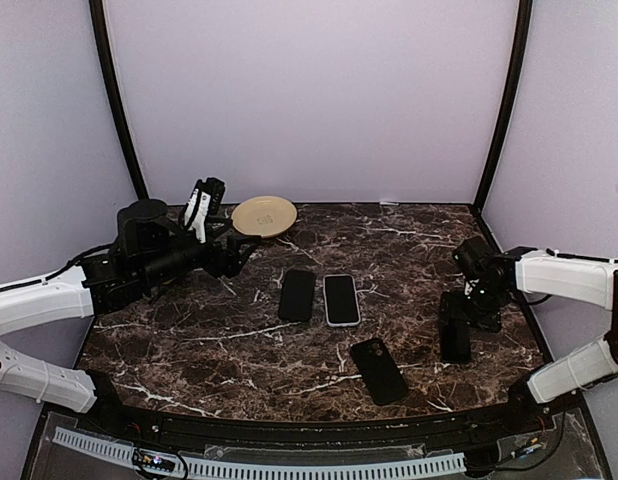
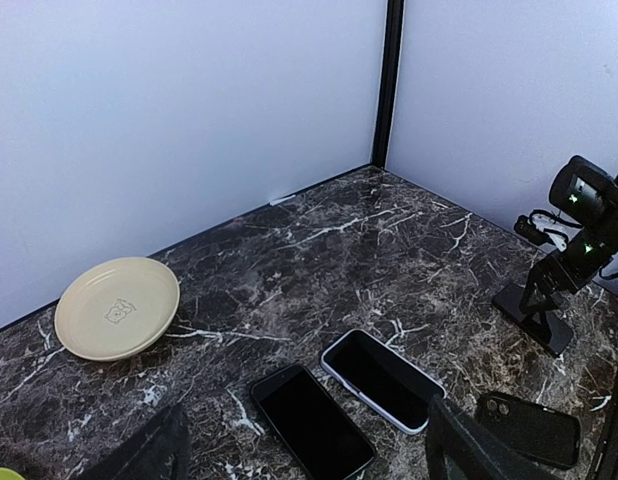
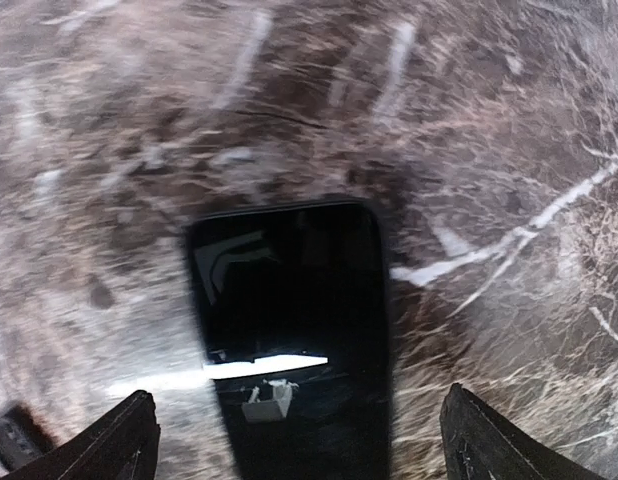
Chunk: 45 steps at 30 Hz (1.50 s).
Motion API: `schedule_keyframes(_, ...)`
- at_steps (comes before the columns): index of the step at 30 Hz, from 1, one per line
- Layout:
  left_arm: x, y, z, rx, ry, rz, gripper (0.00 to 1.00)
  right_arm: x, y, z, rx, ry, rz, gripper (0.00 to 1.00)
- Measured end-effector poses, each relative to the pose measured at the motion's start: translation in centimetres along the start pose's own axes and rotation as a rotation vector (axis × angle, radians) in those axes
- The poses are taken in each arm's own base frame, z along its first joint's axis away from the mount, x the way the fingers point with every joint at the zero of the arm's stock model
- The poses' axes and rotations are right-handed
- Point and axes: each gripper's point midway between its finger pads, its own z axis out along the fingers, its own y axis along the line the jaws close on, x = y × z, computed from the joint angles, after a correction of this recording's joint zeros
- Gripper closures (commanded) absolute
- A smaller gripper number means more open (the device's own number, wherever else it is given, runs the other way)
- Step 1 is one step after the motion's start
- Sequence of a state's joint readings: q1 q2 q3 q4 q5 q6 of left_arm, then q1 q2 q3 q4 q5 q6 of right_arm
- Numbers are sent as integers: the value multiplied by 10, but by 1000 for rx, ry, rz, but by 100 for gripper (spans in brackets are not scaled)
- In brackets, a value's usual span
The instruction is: Put the phone into the phone case
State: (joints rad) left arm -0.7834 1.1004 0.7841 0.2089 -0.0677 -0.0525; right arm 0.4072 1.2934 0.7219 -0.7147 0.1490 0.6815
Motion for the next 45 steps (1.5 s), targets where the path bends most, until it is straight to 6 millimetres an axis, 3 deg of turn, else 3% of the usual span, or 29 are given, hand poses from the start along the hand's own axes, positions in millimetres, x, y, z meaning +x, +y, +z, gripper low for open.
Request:
schedule_keyframes(8,1,0,0,0,1,8,17,9,-7,31,54,102,-47,3)
schedule_keyframes(17,1,0,0,0,2,15,17,2,2,34,52,92,-81,16)
schedule_keyframes(25,3,0,1,-1,7,16,17,-2,11,34,58,67,-127,39)
schedule_keyframes(33,3,0,1,0,9,17,17,3,20,30,65,61,-204,51)
schedule_keyframes(38,3,0,1,0,9,17,17,0,34,11,19,-7,-252,56)
schedule_keyframes(45,3,0,1,0,9,17,17,-24,91,-54,-293,-237,-267,59)
